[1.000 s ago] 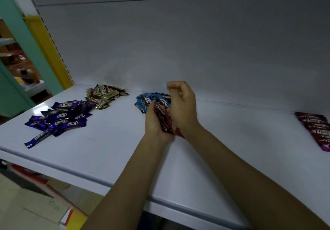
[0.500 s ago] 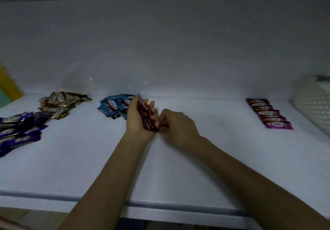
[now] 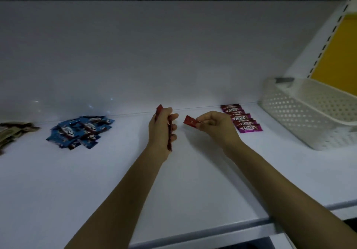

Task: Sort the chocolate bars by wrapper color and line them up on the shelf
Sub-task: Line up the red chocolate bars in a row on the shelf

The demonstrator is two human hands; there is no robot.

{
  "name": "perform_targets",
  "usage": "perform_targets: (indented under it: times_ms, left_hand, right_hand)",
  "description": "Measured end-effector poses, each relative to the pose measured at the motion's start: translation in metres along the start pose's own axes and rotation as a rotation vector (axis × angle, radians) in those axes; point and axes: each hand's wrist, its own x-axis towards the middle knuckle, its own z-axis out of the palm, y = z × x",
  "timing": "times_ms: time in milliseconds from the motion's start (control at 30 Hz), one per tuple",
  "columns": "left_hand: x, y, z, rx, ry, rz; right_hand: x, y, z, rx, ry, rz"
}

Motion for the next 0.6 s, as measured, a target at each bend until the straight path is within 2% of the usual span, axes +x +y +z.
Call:
perform_targets:
  times_ms: [100, 167, 233, 300, 400, 433, 500, 600]
  left_hand:
    - [0.005, -0.011, 0.001, 0.335, -0.038, 0.264]
    - [0.005, -0.012, -0.003, 0.327, -0.043, 0.285]
    - [0.005, -0.011, -0.007, 0.252, -0.032, 0.251]
    - [0.006, -0.01, -0.009, 0.207, -0.029, 0.226]
    - [0.005, -0.011, -0.01, 0.19, -0.046, 0.219]
    - [0.005, -0.011, -0.01, 0.196, -0.051, 0.222]
    - [0.004, -0.011, -0.009, 0.208, -0.057, 0.234]
    - [0.004, -0.012, -0.01, 0.209, -0.068, 0.251]
  right_hand:
    - [0.003, 0.008, -0.006, -0.311, 0.059, -0.208]
    - [0.006, 0.016, -0.009, -0.59, 0.063, -0.337]
    - [0.003, 0.017, -0.011, -0.833, -0.043, -0.329]
    - [0.0, 0.016, -0.016, -0.861, -0.071, -0.309]
    - [-0.006, 0.014, -0.021, -0.808, 0.109, -0.326]
    - [-0.008, 0.015, -0.02, -0.818, 0.118, -0.305]
    - [-0.01, 0.015, -0.012, -0.885, 0.058, -0.256]
    - [-0.009, 0.018, 0.003, -1.006, -0.045, -0.304]
